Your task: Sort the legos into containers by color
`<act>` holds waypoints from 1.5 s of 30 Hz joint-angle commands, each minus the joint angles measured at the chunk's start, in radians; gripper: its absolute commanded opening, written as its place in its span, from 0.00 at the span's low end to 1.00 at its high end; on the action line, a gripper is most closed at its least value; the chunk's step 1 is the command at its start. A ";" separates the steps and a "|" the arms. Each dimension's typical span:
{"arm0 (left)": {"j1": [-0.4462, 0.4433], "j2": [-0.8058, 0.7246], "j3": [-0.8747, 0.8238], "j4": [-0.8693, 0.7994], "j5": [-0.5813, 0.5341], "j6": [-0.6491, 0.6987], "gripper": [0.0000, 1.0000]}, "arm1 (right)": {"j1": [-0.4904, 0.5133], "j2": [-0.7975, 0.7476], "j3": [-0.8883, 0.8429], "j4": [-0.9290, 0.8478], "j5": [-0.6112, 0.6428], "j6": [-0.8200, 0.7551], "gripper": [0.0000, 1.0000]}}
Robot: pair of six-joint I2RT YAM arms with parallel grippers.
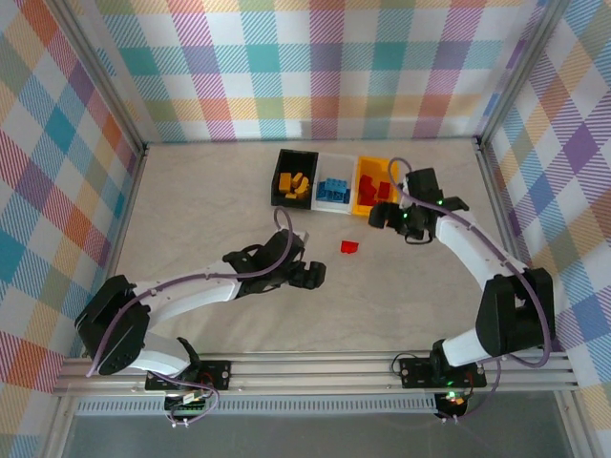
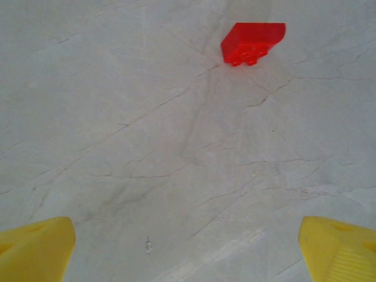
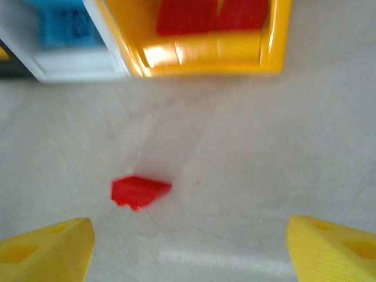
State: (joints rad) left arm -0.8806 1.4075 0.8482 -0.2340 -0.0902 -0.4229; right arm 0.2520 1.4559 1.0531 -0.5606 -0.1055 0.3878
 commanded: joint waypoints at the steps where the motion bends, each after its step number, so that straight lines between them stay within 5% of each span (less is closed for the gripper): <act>1: -0.006 0.020 0.028 0.002 0.000 -0.002 0.98 | 0.060 0.011 -0.063 0.043 -0.057 0.017 0.85; 10: -0.006 -0.050 -0.020 -0.023 -0.051 -0.025 0.98 | 0.246 0.171 -0.022 0.075 0.064 0.065 0.85; 16: -0.006 -0.123 -0.056 -0.073 -0.078 -0.022 0.99 | 0.287 0.266 0.052 0.040 0.222 0.133 0.86; 23: 0.003 -0.179 -0.088 -0.109 -0.101 0.000 1.00 | 0.314 0.353 0.121 0.040 0.263 0.155 0.85; 45: 0.046 -0.225 -0.144 -0.112 -0.084 0.009 1.00 | 0.329 0.474 0.231 0.022 0.297 0.148 0.56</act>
State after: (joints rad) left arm -0.8482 1.2007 0.7219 -0.3393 -0.1699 -0.4290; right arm 0.5724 1.9148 1.2545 -0.5179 0.1841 0.5362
